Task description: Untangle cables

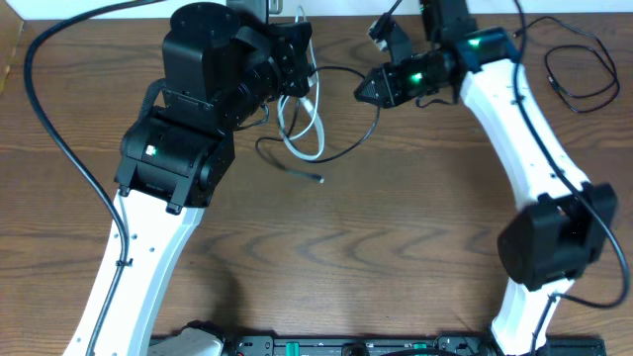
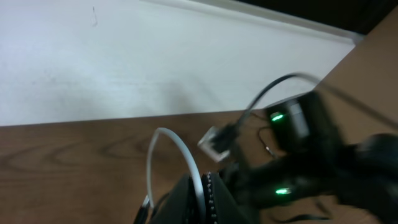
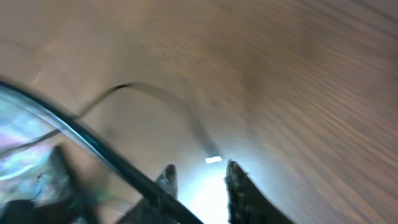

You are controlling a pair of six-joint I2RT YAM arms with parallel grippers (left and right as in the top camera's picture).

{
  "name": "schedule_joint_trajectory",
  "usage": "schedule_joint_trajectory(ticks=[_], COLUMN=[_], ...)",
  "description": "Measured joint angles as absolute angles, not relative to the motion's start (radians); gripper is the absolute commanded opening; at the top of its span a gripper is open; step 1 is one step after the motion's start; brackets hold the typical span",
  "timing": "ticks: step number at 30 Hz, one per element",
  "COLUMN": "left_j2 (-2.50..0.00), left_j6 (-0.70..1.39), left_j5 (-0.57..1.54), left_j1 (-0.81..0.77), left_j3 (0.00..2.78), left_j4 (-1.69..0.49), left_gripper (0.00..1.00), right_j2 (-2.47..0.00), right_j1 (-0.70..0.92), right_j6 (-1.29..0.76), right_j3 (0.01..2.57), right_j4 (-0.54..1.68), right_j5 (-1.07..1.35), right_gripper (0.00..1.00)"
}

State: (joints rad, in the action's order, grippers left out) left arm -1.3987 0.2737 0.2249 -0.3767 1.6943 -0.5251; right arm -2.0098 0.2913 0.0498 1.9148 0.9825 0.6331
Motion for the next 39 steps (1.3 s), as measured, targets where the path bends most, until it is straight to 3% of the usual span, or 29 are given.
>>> schedule_joint_trajectory(ticks=[1,11,25,39], left_j2=[-1.399,-1.328,-1.182,-1.179], left_j6=[0.274,0.289,0.289,0.289], left_j5=[0.224,0.192,0.177,0.161], left_j1=[-0.377,-0.316,-0.083,0.024], left_j3=[1.694,1.692,1.692,1.692], left_j4=[-0.521,-0.516,-0.53,-0.545], left_gripper=[0.08,0.08,0.08,0.07], right_j2=[-2.032,-2.166,-2.25,-2.272], right_j1=[0.294,0.274,0.154,-0.025], right_j6=[0.027,-0.175,-0.25,-0.26], right_j3=[1.915,1.915,1.915,1.915], right_j4=[0.978,0.954,1.002,1.079], right_j5=[0.586,0.287,0.169,0.137], right_gripper=[0.02,0.01,0.01,0.01])
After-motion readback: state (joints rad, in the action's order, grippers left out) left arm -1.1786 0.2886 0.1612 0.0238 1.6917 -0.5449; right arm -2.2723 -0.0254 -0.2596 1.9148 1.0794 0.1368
